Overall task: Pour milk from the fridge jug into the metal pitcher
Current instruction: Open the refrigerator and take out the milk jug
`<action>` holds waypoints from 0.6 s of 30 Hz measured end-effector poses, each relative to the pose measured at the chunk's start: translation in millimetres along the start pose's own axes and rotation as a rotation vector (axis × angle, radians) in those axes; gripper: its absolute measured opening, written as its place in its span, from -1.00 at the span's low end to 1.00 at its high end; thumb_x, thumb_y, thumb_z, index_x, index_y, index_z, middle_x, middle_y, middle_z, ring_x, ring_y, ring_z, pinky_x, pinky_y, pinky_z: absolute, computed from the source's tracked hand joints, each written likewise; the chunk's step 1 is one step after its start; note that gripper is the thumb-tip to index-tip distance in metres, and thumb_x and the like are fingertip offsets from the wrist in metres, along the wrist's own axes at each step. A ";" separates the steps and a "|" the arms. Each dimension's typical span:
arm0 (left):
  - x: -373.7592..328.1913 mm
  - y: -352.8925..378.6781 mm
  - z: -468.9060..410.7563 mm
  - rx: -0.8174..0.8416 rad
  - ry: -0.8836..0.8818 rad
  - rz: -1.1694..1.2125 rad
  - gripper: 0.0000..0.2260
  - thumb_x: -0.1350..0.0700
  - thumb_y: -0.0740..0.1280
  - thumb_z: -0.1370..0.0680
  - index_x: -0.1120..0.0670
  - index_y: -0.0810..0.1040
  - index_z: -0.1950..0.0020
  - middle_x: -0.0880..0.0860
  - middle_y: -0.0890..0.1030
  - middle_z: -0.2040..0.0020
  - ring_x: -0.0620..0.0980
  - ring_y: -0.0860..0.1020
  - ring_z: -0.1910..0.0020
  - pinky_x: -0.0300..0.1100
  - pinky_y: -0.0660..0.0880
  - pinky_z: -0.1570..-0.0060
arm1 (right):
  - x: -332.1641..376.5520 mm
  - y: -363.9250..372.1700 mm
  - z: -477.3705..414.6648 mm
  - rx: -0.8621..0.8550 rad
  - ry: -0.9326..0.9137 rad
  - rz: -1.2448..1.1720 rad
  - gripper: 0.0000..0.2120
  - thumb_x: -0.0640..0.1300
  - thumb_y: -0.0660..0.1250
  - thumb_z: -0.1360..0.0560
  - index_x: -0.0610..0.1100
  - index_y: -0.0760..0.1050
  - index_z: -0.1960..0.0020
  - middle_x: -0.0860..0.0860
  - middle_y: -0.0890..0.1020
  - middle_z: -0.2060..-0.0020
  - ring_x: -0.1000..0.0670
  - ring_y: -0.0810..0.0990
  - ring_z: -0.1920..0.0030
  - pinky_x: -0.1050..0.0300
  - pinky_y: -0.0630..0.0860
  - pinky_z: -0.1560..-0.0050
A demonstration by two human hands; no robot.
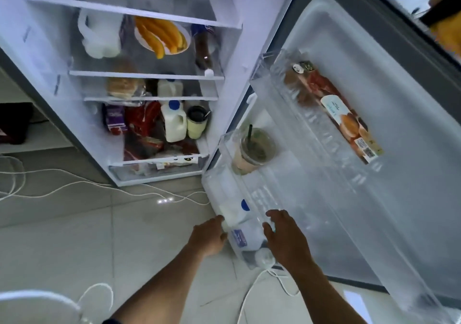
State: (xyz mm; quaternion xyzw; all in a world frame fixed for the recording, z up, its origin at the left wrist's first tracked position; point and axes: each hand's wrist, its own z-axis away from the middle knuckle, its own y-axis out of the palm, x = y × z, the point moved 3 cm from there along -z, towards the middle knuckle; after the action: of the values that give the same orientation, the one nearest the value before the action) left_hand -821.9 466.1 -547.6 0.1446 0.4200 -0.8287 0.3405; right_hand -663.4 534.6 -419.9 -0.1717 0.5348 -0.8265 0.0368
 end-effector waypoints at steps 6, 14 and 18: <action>0.7 40.4 -66.5 0.044 -0.047 0.216 -0.50 -0.04 0.18 -0.65 0.12 0.21 -0.53 0.13 0.35 -0.50 0.10 0.35 -0.46 -0.11 0.27 -0.41 | -7.8 14.2 -19.5 -0.097 -0.011 -0.004 -0.87 -0.07 0.24 -0.58 -0.03 0.55 -0.05 0.01 0.62 0.06 -0.02 0.62 0.07 0.08 0.54 0.01; -21.3 74.2 -123.2 0.030 -0.171 0.474 -0.47 -0.04 0.21 -0.63 0.17 0.21 -0.54 0.22 0.35 -0.46 0.16 0.35 -0.45 -0.08 0.28 -0.39 | -16.4 11.9 -29.7 -0.094 -0.122 0.032 -0.93 -0.08 0.32 -0.54 0.05 0.49 0.12 0.20 0.54 0.29 0.16 0.53 0.33 0.26 0.47 0.22; -21.2 83.0 -135.8 0.055 -0.253 0.570 -0.43 -0.10 0.26 -0.60 0.21 0.29 -0.49 0.20 0.42 -0.43 0.17 0.40 -0.41 -0.09 0.33 -0.34 | -19.8 11.3 -32.2 -0.056 -0.133 0.014 -0.90 -0.03 0.29 -0.55 0.09 0.44 0.15 0.22 0.51 0.31 0.19 0.52 0.34 0.29 0.47 0.21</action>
State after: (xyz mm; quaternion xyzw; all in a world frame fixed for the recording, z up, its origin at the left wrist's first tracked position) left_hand -755.9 548.9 -668.2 0.1613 0.2940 -0.7224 0.6047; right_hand -656.6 562.7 -446.7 -0.2232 0.5552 -0.7978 0.0732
